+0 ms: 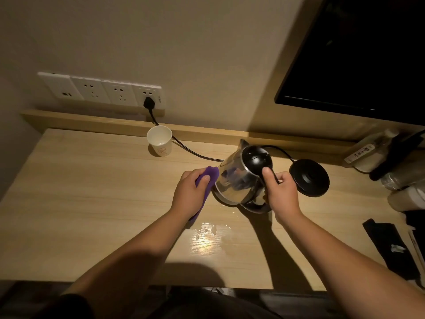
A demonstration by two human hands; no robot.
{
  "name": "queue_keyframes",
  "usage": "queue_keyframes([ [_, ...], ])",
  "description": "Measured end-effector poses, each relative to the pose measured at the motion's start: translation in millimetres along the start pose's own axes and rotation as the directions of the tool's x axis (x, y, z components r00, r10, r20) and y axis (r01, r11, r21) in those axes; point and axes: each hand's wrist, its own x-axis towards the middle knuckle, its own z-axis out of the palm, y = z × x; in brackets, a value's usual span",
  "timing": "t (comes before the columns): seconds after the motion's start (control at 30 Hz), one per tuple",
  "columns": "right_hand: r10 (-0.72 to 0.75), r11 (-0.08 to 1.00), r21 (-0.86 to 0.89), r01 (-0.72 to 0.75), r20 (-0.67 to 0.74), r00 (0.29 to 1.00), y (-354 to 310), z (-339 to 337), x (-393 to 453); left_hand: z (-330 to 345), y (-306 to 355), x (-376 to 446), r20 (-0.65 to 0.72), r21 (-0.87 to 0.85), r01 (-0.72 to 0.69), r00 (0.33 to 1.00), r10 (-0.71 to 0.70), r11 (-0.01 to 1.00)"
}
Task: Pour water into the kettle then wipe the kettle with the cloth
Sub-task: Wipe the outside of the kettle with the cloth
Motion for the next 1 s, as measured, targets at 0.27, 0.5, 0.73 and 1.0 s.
queue_keyframes([
  [0.27, 0.102, 0.979, 0.178, -0.097, -0.020, 0.995, 11.8, -19.5, 12.5, 13.9, 45.5, 16.2, -0.080, -0.054, -0.127, 0.989, 0.122, 0.990],
  [0.5, 0.060, 0.983, 0.169, -0.066, 0.039, 0.997, 25.3, -27.1, 8.8, 44.7, 82.8, 32.3, -0.025, 0.149, -0.312, 0.947, 0.319, 0.938],
  [0.73, 0.060, 0.983, 0.171, -0.066, 0.042, 0.997, 31.3, -28.5, 11.9, 52.2, 70.8, 45.6, 0.051, 0.293, -0.326, 0.944, 0.326, 0.899],
  [1.0, 0.041, 0.986, 0.158, -0.046, 0.034, 0.999, 34.1, -29.0, 16.6, 43.4, 32.3, 55.8, 0.048, 0.226, -0.037, 0.999, 0.027, 0.974],
])
